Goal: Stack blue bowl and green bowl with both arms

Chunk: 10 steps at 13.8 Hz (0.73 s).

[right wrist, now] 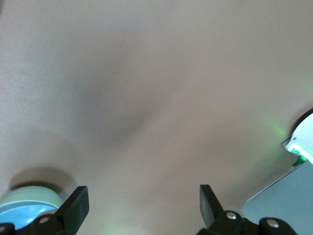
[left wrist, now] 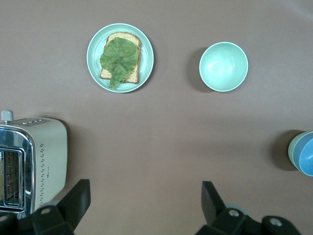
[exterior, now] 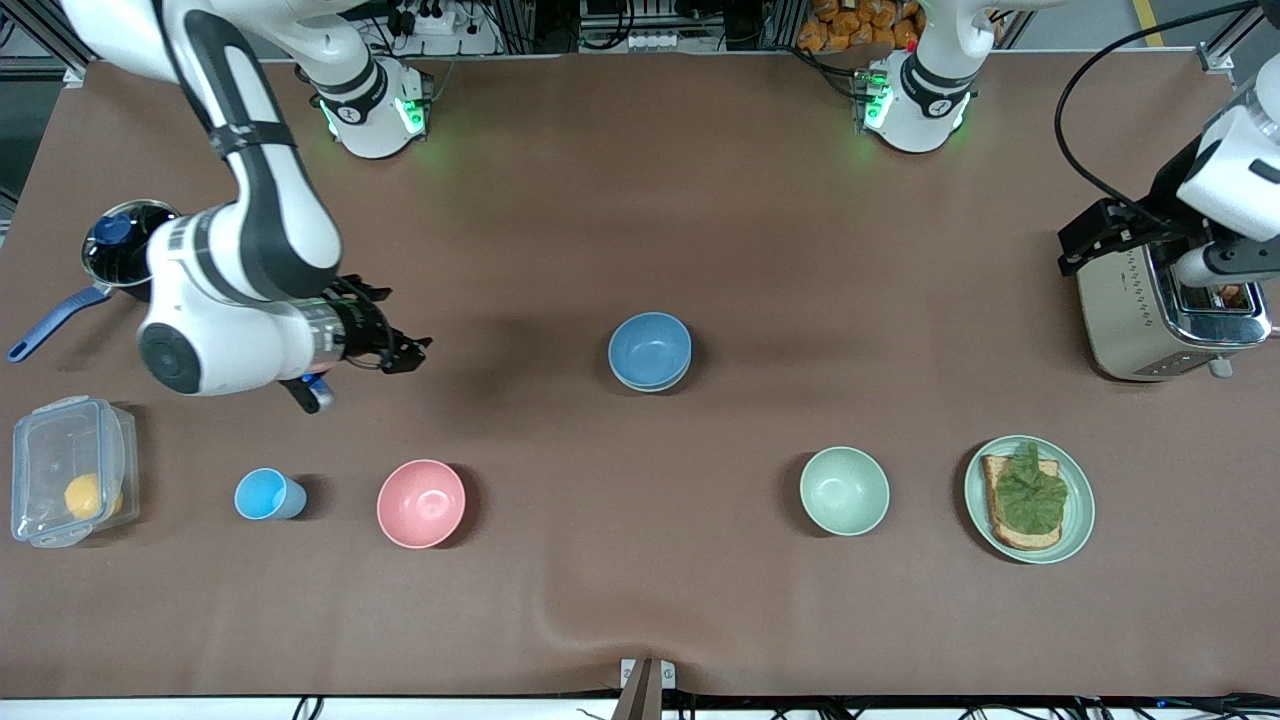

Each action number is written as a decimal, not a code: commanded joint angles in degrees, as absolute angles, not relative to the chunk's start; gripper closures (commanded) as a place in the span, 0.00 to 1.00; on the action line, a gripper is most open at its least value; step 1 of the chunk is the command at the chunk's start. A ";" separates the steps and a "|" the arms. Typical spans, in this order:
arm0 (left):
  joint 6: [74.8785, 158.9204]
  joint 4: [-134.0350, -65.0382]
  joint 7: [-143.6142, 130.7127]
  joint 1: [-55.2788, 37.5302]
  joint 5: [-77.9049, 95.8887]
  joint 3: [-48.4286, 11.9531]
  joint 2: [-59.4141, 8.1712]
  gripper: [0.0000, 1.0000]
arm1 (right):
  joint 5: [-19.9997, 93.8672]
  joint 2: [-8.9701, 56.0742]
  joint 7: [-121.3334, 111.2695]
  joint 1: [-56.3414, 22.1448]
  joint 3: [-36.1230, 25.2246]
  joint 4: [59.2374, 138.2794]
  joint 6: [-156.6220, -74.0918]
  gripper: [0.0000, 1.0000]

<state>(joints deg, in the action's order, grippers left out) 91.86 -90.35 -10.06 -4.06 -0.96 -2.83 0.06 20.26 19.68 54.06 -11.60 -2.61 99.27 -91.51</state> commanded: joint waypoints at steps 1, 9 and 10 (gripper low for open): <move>90.36 -88.59 -7.92 -4.30 -0.09 -2.99 -0.79 0.00 | 16.62 16.53 49.50 -7.49 -1.14 99.49 -88.43 0.00; 89.21 -88.42 -6.86 -4.13 -0.09 -5.27 -0.26 0.00 | 8.70 10.03 30.43 3.69 3.87 99.67 -85.87 0.00; 89.12 -88.42 -6.07 -3.78 0.00 -5.36 -0.18 0.00 | 8.44 8.45 28.24 3.87 3.87 99.67 -86.22 0.00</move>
